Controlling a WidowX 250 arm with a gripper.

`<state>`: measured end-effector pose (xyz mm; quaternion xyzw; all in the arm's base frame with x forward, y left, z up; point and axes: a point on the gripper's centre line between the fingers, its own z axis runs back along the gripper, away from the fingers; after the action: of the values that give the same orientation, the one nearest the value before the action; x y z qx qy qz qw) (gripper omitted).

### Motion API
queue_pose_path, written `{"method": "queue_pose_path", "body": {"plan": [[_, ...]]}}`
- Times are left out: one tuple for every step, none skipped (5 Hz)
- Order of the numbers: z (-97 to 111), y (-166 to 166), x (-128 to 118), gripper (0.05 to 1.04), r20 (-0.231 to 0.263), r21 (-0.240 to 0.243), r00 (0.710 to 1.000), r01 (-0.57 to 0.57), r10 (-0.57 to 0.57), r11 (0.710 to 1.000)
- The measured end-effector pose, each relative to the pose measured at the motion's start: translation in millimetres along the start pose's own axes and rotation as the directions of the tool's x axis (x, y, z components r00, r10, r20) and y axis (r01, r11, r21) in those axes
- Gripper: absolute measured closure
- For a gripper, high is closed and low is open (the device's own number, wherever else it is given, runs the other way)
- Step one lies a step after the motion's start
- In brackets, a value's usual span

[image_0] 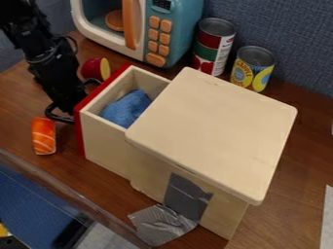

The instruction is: Open the drawer

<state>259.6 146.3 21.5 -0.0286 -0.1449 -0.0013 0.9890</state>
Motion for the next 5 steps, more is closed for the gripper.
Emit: {"method": "queue_pose_path", "body": {"plan": [[0.9, 8.4, -1.1, 0.932, 0.000, 0.004, 1.000, -0.004, 0.004, 1.000], [0.3, 12.7, -0.9, 0.932, -0.007, 0.001, 1.000, -0.007, 0.007, 1.000], [0.6, 21.6, 1.6, 0.885, -0.007, 0.001, 1.000, 0.001, -0.001, 1.000], [0.2, 25.3, 3.1, 0.643, -0.017, 0.000, 1.000, 0.018, -0.018, 1.000], [1.3, 24.0, 0.0, 0.327, -0.036, -0.006, 0.999, 0.031, -0.031, 1.000]]}}
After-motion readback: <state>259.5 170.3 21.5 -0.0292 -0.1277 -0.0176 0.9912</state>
